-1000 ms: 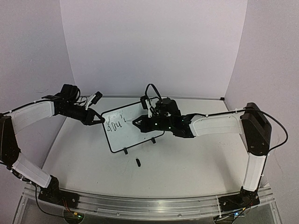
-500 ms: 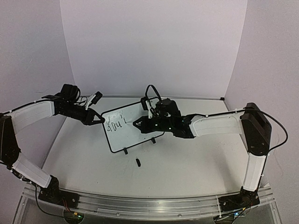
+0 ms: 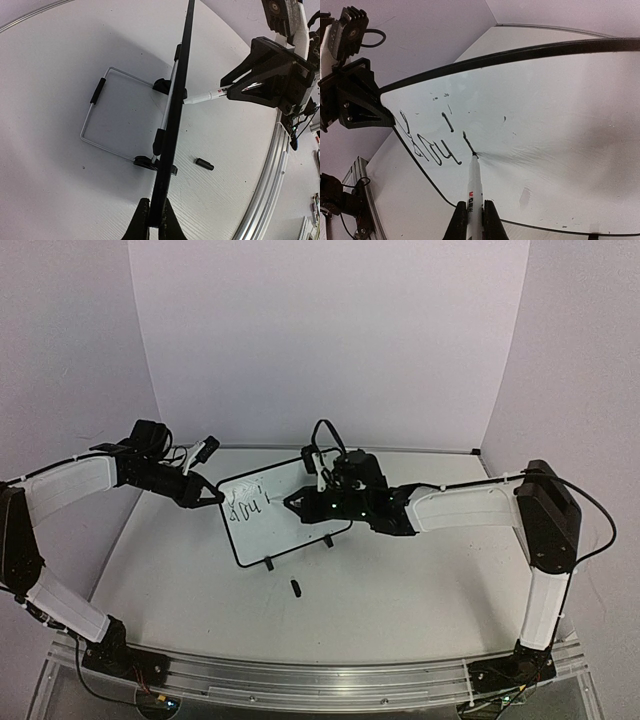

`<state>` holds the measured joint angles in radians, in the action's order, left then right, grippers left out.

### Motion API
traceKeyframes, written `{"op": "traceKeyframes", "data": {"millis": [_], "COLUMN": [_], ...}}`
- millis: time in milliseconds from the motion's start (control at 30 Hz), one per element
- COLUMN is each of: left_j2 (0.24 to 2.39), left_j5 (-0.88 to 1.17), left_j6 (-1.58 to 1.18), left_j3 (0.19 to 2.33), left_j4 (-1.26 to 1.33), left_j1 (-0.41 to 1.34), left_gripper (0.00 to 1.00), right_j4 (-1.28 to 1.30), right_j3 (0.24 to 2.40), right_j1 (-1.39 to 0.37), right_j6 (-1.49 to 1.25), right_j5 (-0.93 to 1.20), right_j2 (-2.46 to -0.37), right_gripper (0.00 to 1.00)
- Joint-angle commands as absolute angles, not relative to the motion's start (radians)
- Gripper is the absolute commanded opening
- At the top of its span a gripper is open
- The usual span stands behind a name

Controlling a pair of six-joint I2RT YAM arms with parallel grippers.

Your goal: Write a sentence on the whiteboard

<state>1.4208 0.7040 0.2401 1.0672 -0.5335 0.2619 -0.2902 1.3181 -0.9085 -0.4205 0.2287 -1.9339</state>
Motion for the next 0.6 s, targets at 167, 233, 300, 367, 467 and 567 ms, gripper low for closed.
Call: {"op": "traceKeyframes", "data": {"millis": [167, 233, 300, 367, 467, 567], "left_j2": [1.435, 1.435, 1.435, 1.436, 1.436, 1.436], "left_j5": [0.607, 0.607, 0.607, 0.607, 0.607, 0.608], "left_j6": [0.262, 0.262, 0.262, 0.263, 0.262, 0.262], "left_j3": [1.099, 1.099, 1.099, 1.099, 1.099, 1.099], "left_j4": [-0.545, -0.545, -0.545, -0.545, -0.545, -0.545], "left_j1": [0.253, 0.254, 0.254, 0.254, 0.253, 0.254], "left_gripper": [0.0, 0.0, 0.0, 0.0, 0.0, 0.0], "right_j4": [-0.346, -0.348, -0.348, -0.349, -0.35, -0.352], "right_j3": [1.339, 1.33, 1.323, 1.316, 1.308, 1.296], "right_j1": [-0.902, -0.902, -0.901, -0.9, -0.899, -0.898], "right_j6": [-0.435, -0.435, -0.435, -0.437, -0.436, -0.435], "right_j5": [0.177, 0.16, 0.147, 0.14, 0.136, 0.138], "right_j2": [-1.898, -1.893, -1.888, -1.882, -1.875, -1.86], "right_gripper": [0.0, 0.0, 0.0, 0.0, 0.0, 0.0]}}
